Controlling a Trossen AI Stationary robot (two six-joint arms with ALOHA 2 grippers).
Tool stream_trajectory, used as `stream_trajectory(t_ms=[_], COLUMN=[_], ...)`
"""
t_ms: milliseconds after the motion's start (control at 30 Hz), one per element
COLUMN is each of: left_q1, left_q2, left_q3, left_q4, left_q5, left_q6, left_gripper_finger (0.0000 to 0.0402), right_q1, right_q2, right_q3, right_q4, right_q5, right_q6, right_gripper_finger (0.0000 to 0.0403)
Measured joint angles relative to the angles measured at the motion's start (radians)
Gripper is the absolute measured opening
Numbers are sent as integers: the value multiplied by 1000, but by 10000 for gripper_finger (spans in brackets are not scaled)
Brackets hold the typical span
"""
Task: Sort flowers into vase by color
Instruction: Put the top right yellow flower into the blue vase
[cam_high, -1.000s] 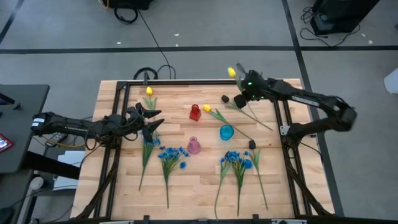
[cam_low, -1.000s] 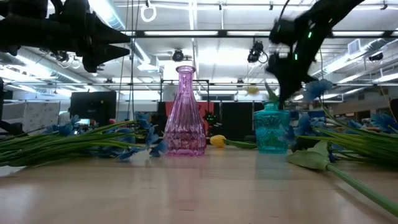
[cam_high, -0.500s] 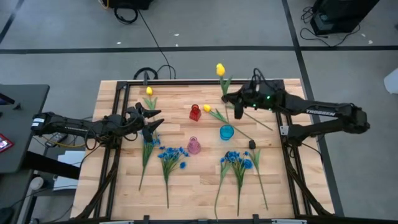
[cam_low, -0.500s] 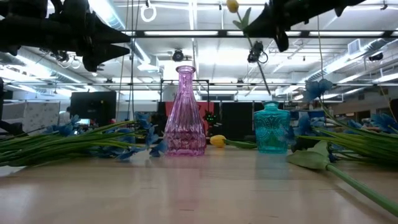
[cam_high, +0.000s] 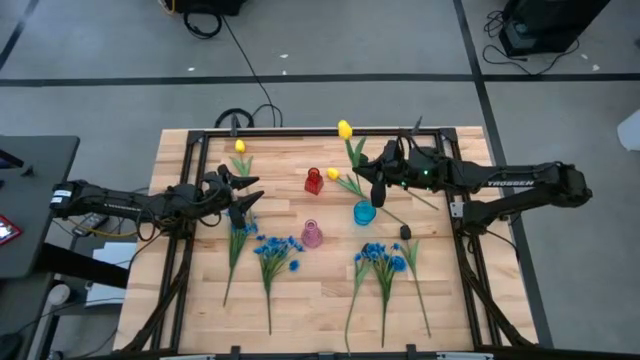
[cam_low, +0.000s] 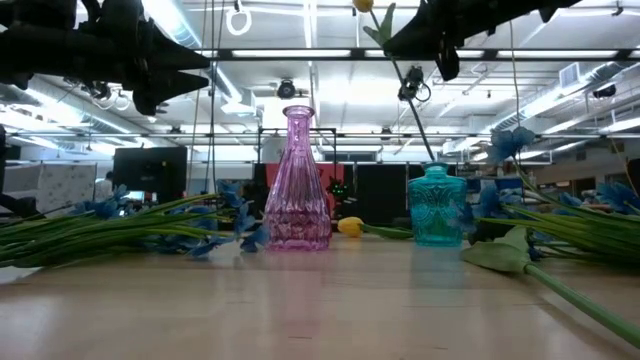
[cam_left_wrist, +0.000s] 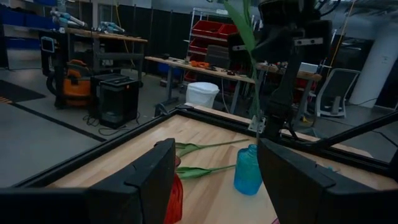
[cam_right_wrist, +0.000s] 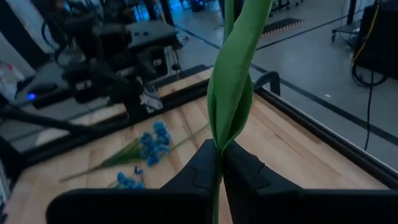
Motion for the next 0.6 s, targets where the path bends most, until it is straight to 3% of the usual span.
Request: stream_trajectory(t_ms=[100,233,433,600], left_q1=[0,0,0,0], left_q2=[0,0,0,0], left_q3=[0,0,0,0], left_q4=[0,-1,-1,0], left_q5=[0,0,-1,-2], left_q6=[0,0,0,0], left_gripper_finger=[232,232,232,232], right_q1=[35,64,67,69], right_q2=[0,-2,0,-1], right_q3=[-4,-87,-243,-258], right_q4=[-22,105,314,378], right_q5=[53,96,101,88], right_q6=[-6,-5,13,-7], right_gripper_finger=[31,31,31,31])
